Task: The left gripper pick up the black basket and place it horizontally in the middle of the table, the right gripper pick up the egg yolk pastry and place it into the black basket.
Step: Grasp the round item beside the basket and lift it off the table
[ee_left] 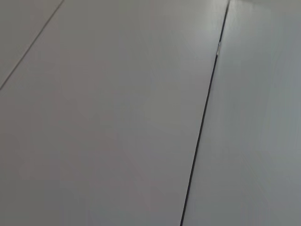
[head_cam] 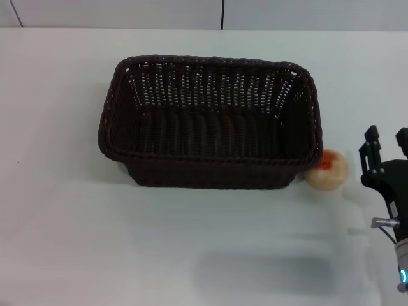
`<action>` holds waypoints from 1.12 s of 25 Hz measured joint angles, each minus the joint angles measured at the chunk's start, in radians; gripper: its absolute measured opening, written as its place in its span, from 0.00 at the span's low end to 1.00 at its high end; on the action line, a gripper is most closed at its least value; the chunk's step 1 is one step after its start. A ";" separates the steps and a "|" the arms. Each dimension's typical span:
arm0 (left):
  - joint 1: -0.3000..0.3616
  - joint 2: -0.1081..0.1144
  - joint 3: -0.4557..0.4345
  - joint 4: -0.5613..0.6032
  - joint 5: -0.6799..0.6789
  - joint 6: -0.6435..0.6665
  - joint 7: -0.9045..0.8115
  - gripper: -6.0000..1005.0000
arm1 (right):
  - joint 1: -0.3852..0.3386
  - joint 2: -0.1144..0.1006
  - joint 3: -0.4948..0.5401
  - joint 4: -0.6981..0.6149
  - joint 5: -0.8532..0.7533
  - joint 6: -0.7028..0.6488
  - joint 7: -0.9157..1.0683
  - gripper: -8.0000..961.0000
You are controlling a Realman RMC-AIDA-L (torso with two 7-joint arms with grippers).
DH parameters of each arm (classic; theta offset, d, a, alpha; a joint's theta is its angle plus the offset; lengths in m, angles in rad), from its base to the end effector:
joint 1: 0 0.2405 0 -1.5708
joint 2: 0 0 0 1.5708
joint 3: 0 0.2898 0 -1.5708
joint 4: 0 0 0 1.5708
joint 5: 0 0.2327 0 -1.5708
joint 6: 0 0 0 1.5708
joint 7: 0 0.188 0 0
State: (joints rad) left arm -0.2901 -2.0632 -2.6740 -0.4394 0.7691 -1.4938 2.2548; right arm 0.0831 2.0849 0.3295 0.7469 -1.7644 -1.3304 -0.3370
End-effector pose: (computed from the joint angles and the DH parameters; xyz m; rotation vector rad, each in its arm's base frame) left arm -0.3878 0.3440 0.1516 -1.2114 -0.4121 -1.2044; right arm 0.3167 0.2661 -0.1165 -1.4659 0.6897 0.7309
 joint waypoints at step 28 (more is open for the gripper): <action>-0.007 0.001 0.013 0.009 0.004 -0.002 0.008 0.42 | 0.054 0.000 -0.028 -0.060 0.000 0.177 0.132 0.52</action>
State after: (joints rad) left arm -0.2971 -2.0624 -2.6606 -0.4301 0.7733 -1.4957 2.2625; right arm 0.1374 2.0846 0.3020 0.6865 -1.7641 -1.1535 -0.2052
